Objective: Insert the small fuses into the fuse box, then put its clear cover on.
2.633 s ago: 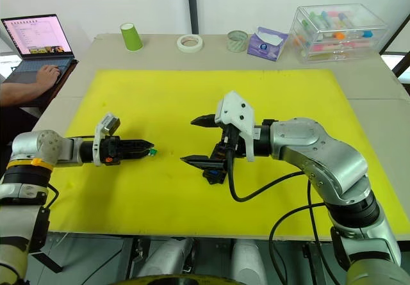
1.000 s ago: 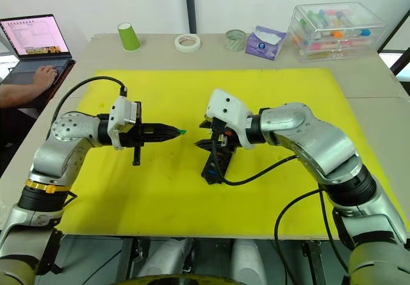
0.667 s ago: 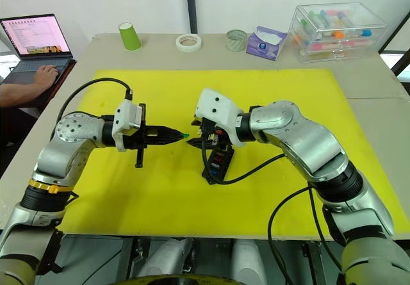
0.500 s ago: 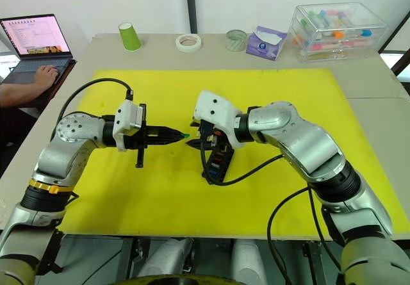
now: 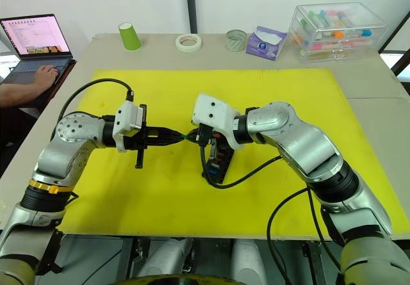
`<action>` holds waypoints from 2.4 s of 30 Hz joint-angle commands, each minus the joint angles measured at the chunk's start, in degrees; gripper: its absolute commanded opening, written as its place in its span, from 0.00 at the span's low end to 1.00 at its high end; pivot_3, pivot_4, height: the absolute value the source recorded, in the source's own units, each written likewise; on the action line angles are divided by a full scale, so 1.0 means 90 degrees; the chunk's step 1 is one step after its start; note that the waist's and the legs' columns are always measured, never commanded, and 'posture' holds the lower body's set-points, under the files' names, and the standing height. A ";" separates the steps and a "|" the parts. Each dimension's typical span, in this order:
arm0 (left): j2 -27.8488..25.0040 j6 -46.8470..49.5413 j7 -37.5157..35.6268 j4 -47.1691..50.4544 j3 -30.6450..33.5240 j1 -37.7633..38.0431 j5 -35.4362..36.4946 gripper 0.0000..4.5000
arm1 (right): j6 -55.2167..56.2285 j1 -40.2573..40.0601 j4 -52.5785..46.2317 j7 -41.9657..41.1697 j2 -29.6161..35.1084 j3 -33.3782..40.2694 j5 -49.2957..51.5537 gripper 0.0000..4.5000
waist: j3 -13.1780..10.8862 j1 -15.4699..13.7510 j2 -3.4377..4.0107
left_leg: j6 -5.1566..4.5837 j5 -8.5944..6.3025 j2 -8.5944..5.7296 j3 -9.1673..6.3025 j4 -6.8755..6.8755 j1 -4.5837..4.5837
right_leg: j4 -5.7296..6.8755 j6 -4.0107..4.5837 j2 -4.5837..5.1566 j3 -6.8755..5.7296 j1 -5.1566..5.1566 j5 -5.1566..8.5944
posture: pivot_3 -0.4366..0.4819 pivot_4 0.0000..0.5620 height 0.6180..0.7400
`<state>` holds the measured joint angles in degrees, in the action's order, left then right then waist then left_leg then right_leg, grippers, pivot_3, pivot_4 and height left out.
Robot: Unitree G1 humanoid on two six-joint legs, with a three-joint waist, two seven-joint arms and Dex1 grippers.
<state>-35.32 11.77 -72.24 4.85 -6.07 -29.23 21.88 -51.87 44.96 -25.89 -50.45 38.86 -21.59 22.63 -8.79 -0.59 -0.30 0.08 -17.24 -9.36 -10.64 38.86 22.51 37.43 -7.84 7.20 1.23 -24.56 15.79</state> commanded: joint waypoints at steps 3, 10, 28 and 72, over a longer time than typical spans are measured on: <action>-0.0059 0.0097 0.0025 0.0306 0.0145 0.0091 0.0217 0.30 | -0.0052 0.0128 -0.0204 -0.0107 0.0055 0.0256 0.0088 0.00 | 0.0000 -0.0001 0.0000 | 0.0000 0.0000 0.0000 0.0000 0.0000 0.0000 | 0.0000 0.0000 0.0000 0.0000 0.0000 0.0000 | 0.48 0.27 1.00; -0.0044 -0.0003 0.0127 0.0312 0.0140 0.0312 0.0180 0.86 | -0.1098 -0.0013 -0.0476 0.0010 0.0794 0.0734 0.0268 0.00 | 0.0000 -0.0023 0.0000 | 0.0000 0.0000 0.0000 -0.0001 0.0000 0.0001 | -0.0001 0.0000 0.0001 0.0000 0.0000 0.0000 | 0.48 0.27 1.00; 0.1063 -0.0069 0.0677 -0.0109 -0.0787 0.0130 -0.0291 0.99 | -0.2554 -0.0226 -0.1218 0.0696 0.1493 0.0809 0.0513 0.00 | -0.0003 -0.0018 0.0001 | -0.0001 -0.0001 0.0000 0.0002 -0.0003 0.0004 | -0.0008 0.0000 0.0006 0.0000 0.0000 0.0000 | 0.48 0.27 1.00; 0.1130 0.0353 0.0789 -0.0054 -0.0827 -0.0019 -0.0350 0.99 | -0.1805 -0.0421 -0.0391 0.0891 0.1166 0.0190 -0.0005 0.00 | -0.0003 -0.0018 0.0001 | -0.0001 -0.0001 0.0000 0.0002 -0.0001 0.0003 | -0.0008 -0.0001 0.0005 -0.0002 0.0001 0.0000 | 0.48 0.27 1.00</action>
<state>-24.80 14.83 -65.21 2.78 -13.94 -28.55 18.49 -68.55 40.93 -28.97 -42.72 49.48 -21.28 23.19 -8.81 -0.75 -0.30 0.06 -17.25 -9.36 -10.63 38.85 22.54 37.36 -7.84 7.24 1.21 -24.55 15.78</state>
